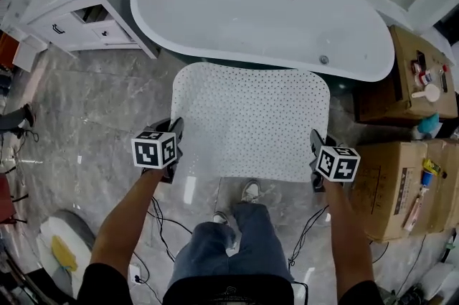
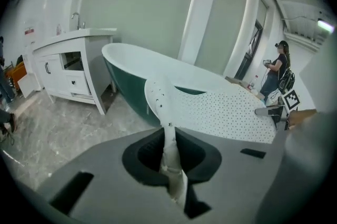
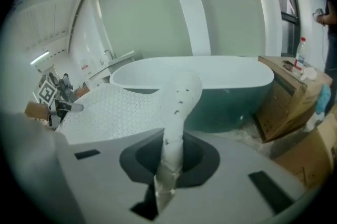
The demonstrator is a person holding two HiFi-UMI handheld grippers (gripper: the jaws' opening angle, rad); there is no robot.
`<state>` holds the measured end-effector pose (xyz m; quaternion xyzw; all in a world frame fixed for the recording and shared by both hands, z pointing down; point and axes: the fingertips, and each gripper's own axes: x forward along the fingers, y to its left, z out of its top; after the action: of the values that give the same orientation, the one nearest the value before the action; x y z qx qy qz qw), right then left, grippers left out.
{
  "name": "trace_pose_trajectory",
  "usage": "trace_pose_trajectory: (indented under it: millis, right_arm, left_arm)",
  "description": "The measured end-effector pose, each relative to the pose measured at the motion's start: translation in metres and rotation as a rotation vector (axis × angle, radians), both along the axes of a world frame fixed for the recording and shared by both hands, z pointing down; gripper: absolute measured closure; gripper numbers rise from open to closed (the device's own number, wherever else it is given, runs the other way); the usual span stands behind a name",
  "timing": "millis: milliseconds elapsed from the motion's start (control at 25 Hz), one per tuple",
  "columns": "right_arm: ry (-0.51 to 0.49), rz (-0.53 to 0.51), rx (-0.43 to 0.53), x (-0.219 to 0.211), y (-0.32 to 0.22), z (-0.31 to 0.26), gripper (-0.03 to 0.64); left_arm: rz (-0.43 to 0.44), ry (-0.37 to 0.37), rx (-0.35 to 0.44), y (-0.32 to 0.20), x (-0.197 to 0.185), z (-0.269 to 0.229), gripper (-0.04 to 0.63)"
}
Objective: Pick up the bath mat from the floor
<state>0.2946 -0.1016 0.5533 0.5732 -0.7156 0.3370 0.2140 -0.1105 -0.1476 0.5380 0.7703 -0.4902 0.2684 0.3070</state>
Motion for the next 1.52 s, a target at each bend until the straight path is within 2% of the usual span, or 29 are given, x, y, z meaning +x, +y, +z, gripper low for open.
trace_pose_trajectory:
  millis: [520, 920, 1160, 1280, 1520]
  right_arm:
    - [-0.017, 0.048, 0.2, 0.041, -0.036, -0.164, 0.588]
    - [0.026, 0.072, 0.349, 0.048, -0.053, -0.254, 0.588]
    - [0.049, 0.082, 0.424, 0.027, -0.063, -0.29, 0.588]
    - [0.07, 0.091, 0.453, 0.017, -0.071, -0.304, 0.588]
    - [0.093, 0.118, 0.511, -0.007, -0.09, -0.333, 0.588]
  left_arm:
    - [-0.041, 0.005, 0.146, -0.03, 0.045, -0.163, 0.566]
    - [-0.073, 0.065, 0.304, -0.049, 0.056, -0.24, 0.566]
    - [-0.074, 0.077, 0.363, -0.064, 0.042, -0.273, 0.566]
    - [-0.059, 0.06, 0.381, -0.077, 0.03, -0.283, 0.566]
    - [-0.022, 0.075, 0.44, -0.115, 0.009, -0.318, 0.566]
